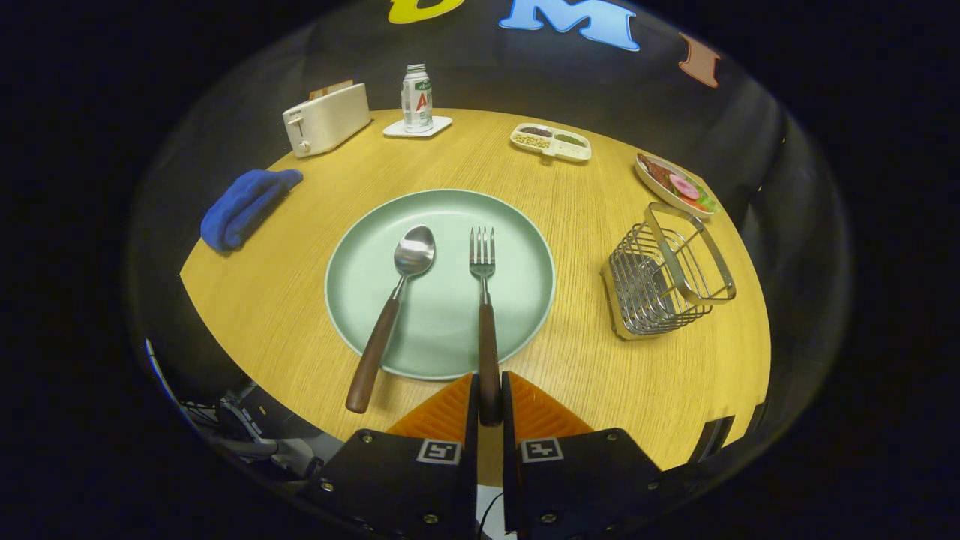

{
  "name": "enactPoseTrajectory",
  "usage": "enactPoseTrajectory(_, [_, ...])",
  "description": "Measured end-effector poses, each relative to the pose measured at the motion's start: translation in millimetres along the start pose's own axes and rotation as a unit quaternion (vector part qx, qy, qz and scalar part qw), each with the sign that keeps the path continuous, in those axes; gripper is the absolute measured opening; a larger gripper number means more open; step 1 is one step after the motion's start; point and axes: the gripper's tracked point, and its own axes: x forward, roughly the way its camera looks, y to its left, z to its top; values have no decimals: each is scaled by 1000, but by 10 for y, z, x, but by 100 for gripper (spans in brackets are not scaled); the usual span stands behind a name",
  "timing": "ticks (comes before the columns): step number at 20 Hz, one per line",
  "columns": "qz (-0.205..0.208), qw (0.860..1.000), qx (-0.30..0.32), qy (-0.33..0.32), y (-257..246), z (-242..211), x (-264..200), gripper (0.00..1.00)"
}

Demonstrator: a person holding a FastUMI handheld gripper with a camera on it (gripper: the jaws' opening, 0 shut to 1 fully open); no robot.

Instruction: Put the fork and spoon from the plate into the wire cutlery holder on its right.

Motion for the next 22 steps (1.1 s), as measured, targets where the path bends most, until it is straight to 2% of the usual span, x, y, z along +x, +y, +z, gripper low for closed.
enactPoseTrajectory(1, [-3, 1000, -1, 3, -44, -10, -59, 5])
enactPoseTrajectory(5, [19, 1000, -3, 14, -59, 34, -166, 5])
enactPoseTrajectory(9, [59, 997, 18, 36, -57, 69, -376, 5])
enactPoseTrajectory(14, [81, 995, -9, 59, -225, 87, -785, 5])
enactPoseTrajectory(19, [80, 992, -35, 96, -514, 36, -1189, 5])
enactPoseTrajectory(22, [63, 992, -42, 99, -726, 47, -1349, 5])
